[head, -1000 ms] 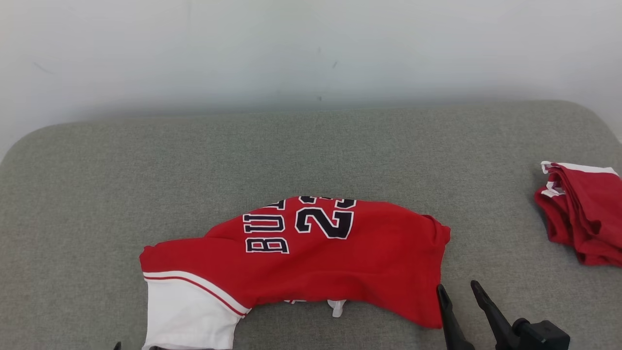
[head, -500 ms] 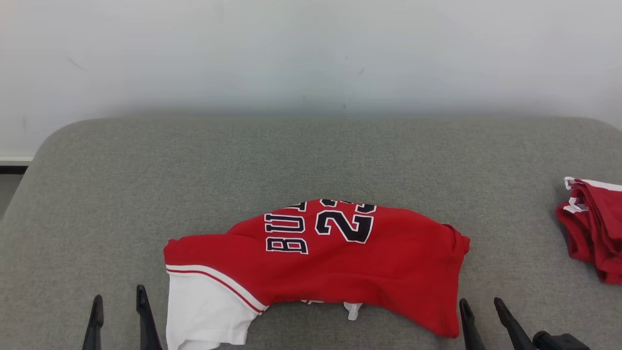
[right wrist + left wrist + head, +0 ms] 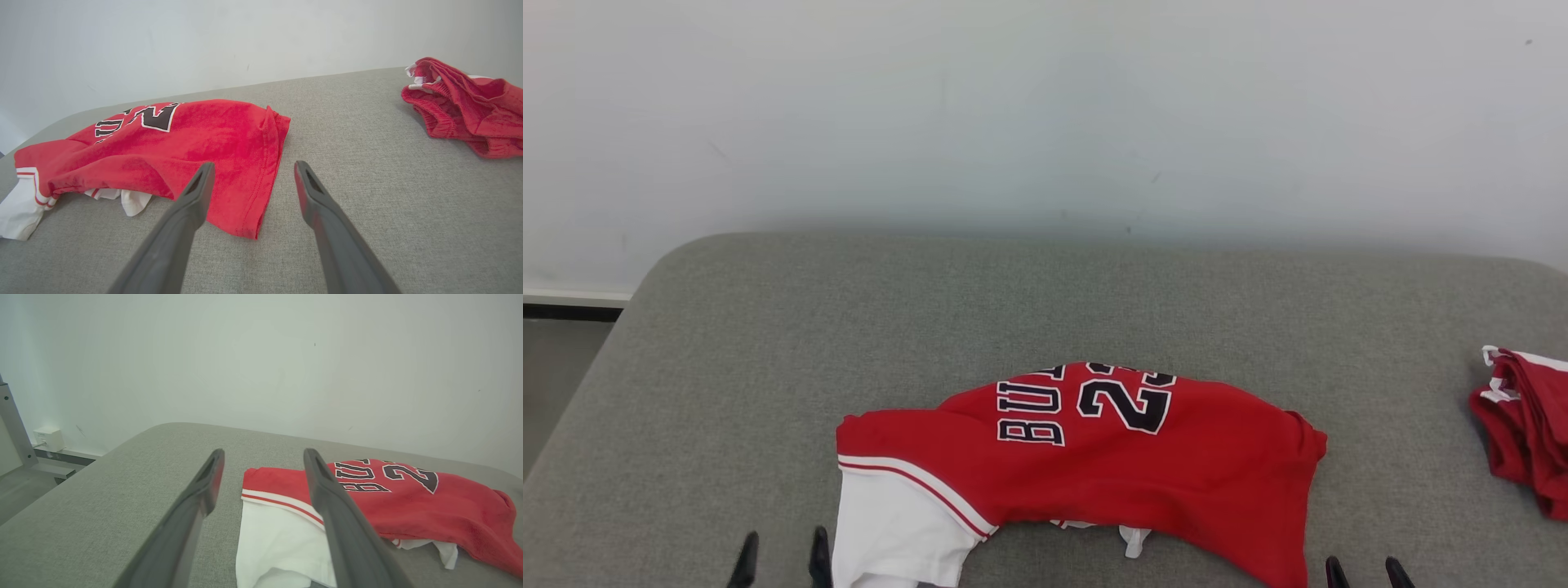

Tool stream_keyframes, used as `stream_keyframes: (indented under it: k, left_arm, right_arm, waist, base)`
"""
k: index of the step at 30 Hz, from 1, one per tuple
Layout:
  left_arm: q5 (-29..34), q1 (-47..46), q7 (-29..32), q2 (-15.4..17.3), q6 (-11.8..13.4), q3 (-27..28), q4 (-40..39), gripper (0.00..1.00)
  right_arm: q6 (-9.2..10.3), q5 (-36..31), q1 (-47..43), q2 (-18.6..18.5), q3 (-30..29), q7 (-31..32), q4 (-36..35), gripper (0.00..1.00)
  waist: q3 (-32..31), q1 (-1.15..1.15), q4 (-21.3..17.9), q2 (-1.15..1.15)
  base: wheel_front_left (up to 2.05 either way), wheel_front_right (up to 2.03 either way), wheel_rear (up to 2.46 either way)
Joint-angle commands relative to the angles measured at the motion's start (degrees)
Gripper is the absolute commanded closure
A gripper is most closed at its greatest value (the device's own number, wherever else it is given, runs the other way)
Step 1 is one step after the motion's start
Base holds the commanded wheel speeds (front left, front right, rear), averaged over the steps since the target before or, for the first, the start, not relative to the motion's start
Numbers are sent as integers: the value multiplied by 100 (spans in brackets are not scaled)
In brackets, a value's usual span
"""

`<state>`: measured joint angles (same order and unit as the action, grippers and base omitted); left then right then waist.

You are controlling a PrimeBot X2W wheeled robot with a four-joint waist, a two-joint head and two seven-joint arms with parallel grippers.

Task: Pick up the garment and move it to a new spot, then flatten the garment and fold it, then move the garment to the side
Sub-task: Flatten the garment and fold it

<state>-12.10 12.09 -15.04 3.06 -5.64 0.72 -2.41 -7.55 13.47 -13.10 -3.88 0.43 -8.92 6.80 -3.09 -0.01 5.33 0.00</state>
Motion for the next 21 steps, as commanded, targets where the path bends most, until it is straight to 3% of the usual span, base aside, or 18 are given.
stream_keyframes:
  k: [1, 9, 21]
  left_arm:
    - [123, 109, -17, -16, -55, -55, 110, 0]
    - [319, 200, -18, -16, -162, -218, 713, 0]
    - [280, 136, -18, -17, -180, -163, 1000, 0]
  right_arm:
    - [15, -29, -134, 12, -64, -96, 44, 0]
    - [15, -123, -482, 44, -296, -316, 40, 0]
    - [15, -44, -493, 71, -260, -204, 10, 0]
  waist:
    - [-124, 1, 68, 0]
    - [-340, 1, 51, 0]
    - [-329, 1, -33, 0]
  base:
    - [0, 0, 0]
    - [0, 0, 0]
    - [0, 0, 0]
